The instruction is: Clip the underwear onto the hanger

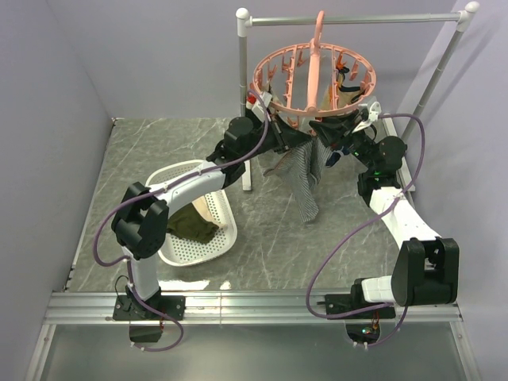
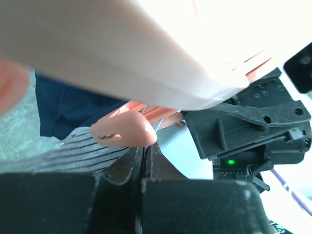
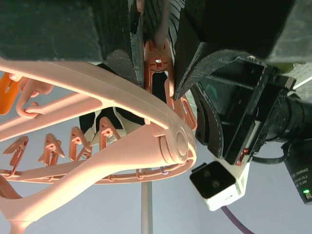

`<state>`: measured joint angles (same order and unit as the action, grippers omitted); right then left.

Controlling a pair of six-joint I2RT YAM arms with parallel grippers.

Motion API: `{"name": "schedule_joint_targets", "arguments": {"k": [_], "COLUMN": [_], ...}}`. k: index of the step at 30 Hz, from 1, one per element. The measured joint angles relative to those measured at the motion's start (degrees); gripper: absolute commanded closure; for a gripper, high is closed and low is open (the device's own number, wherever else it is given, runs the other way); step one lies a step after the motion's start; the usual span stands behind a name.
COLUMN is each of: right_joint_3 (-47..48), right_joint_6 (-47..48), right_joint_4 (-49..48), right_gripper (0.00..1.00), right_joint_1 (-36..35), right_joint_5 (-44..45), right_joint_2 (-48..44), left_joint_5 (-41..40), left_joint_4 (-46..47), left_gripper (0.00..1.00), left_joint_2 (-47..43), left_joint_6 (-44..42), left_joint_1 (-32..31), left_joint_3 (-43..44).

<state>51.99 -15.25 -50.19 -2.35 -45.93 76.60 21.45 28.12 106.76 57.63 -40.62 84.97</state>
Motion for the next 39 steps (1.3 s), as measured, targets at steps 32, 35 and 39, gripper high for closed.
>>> {"name": "schedule_joint_targets", "arguments": {"k": [32, 35, 39], "right_joint_3": [1.4, 1.4, 1.4], "right_joint_6": [-3.8, -4.0, -4.0], "right_joint_4": [1.7, 2.9, 6.6], "right_gripper": [0.31, 0.29, 0.29], "right_joint_1": [1.5, 1.7, 2.1], "right_joint_5": [-3.3, -3.2, -3.0], "right_joint_2": [0.0, -0.6, -2.9], "left_joint_5": [6.2, 6.3, 6.3], "left_joint_4": [5.1, 5.0, 4.5], "left_gripper": [1.00, 1.00, 0.97], "left_joint_2": [0.0, 0.0, 0.0], "left_joint_6": [-0.9, -0.9, -1.0], "left_joint_1": [1.1, 1.1, 1.1], "left_joint_3": [1.1, 1.3, 1.5]}}
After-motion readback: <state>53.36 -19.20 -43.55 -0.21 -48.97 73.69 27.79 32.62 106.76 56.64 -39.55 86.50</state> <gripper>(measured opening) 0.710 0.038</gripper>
